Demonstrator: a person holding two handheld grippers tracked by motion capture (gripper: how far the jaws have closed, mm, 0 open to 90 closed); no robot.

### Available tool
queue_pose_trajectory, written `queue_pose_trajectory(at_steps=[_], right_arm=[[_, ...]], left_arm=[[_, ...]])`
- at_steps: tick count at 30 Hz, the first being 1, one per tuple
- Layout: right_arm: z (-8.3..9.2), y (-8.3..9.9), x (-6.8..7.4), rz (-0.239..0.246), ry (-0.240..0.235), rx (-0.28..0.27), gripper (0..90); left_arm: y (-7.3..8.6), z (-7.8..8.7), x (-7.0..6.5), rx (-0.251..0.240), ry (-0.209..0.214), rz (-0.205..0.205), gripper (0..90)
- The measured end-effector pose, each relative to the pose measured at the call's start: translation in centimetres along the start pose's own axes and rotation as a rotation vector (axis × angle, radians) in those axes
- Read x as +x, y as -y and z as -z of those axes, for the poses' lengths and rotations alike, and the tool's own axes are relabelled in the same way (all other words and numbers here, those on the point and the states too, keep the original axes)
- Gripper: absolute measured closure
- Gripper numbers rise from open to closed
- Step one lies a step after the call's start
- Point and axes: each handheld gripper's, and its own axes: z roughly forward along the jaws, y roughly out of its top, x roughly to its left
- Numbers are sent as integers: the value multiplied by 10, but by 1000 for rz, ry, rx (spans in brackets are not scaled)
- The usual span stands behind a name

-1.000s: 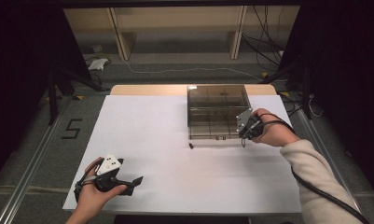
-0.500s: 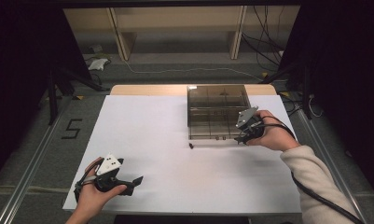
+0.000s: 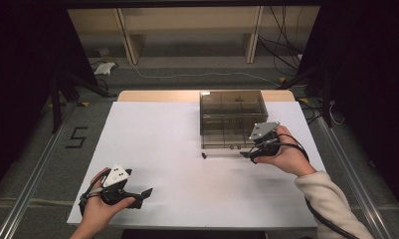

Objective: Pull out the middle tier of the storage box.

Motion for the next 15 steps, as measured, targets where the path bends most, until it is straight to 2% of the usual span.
queue_pose_trajectory(at_steps=[6,11,15], right_arm=[[-3,0,12,-19,14,-66,306],[-5,-1,21,-56,3,-118,287],[-9,-4,32,-57,-11,-145,285]], left_arm=[[0,0,0,0,0,0,0],[0,0,0,0,0,2,0],[0,0,0,-1,-1,1,0]])
